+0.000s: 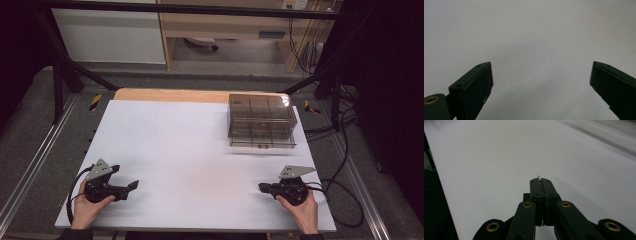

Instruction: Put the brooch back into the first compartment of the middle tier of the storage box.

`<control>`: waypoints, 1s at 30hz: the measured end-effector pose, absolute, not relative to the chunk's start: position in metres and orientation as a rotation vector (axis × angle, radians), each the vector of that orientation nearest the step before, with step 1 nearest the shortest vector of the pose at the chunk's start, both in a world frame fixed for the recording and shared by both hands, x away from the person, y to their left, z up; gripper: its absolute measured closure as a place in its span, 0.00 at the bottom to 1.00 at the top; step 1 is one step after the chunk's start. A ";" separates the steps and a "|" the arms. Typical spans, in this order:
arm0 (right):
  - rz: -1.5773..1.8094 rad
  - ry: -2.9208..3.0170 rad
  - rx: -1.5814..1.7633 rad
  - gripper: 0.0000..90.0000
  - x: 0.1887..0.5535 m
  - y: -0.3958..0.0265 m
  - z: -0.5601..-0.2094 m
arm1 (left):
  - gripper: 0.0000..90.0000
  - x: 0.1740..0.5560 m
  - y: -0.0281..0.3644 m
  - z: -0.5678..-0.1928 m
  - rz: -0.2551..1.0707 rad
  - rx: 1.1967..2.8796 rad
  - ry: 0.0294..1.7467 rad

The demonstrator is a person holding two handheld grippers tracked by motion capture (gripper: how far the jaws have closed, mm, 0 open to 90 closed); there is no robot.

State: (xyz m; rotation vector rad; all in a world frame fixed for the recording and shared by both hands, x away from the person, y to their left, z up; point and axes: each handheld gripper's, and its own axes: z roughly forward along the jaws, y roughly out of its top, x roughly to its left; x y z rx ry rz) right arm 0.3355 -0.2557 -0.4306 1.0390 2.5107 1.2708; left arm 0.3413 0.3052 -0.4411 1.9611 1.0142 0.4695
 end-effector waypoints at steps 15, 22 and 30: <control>1.260 2.454 1.077 0.99 0.356 -0.247 -0.415 | 0.05 0.342 0.305 -0.442 0.471 1.964 1.021; 1.253 2.440 1.082 0.99 0.366 -0.240 -0.407 | 0.05 0.342 0.306 -0.442 0.472 1.961 1.022; 1.241 2.413 1.075 0.99 0.380 -0.231 -0.399 | 0.05 0.342 0.306 -0.442 0.473 1.960 1.024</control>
